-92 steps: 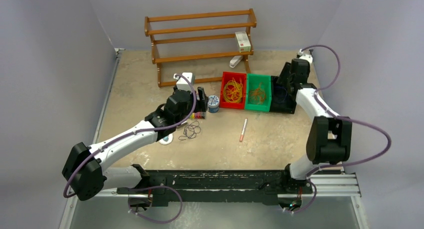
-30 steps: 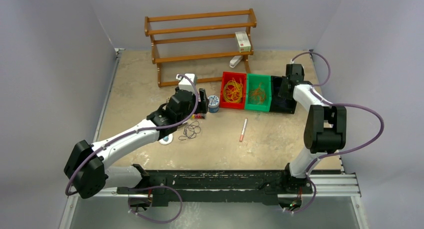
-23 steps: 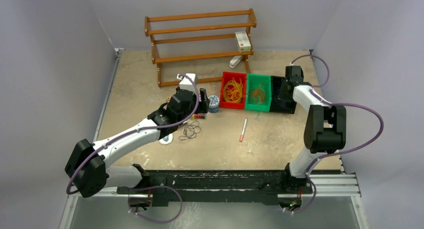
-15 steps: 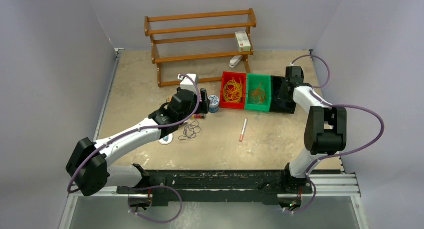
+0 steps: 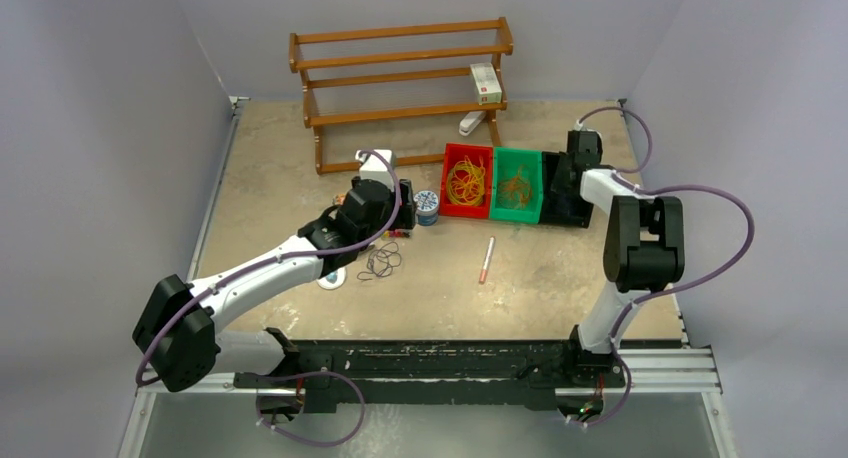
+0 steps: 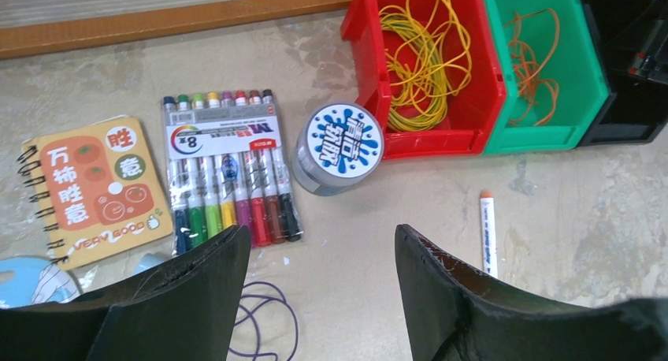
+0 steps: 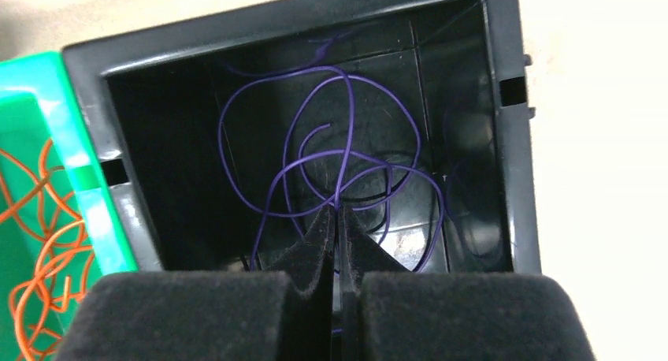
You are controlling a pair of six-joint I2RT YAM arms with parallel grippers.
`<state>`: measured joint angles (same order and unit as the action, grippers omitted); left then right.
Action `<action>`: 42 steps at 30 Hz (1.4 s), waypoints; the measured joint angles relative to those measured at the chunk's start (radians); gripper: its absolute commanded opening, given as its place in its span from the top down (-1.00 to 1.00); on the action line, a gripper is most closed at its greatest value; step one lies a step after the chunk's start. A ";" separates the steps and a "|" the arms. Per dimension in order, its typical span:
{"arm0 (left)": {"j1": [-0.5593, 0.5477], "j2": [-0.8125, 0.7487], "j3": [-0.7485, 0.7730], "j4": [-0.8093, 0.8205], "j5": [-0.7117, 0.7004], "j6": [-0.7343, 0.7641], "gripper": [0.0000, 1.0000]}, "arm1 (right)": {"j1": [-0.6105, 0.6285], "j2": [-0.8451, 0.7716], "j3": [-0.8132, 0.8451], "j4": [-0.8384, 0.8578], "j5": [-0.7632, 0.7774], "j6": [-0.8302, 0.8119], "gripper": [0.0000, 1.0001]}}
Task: Untangle the cables
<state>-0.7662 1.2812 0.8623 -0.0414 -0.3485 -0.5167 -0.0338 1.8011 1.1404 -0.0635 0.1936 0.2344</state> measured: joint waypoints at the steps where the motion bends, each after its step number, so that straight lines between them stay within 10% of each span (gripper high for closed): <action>1: 0.000 0.000 0.001 -0.008 -0.008 0.000 -0.33 | 0.000 0.009 0.000 -0.001 -0.003 0.000 0.89; 13: 0.004 0.000 0.056 -0.111 -0.135 -0.002 -0.46 | 0.000 -0.211 -0.020 0.016 0.002 -0.004 -0.01; 22: 0.007 0.000 0.056 -0.163 -0.164 0.006 -0.44 | 0.000 -0.389 -0.026 0.017 -0.006 -0.009 -0.05; 33: 0.007 0.003 0.014 -0.209 -0.149 -0.023 -0.24 | 0.017 -0.529 -0.098 0.083 -0.405 -0.061 -0.04; 42: 0.006 -0.168 -0.249 -0.195 -0.154 -0.216 -0.11 | 0.333 -0.488 -0.195 0.163 -0.554 -0.011 0.00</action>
<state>-0.7597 1.1130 0.6128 -0.2367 -0.5026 -0.7322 0.2993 1.3128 0.9455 0.0998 -0.3607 0.2234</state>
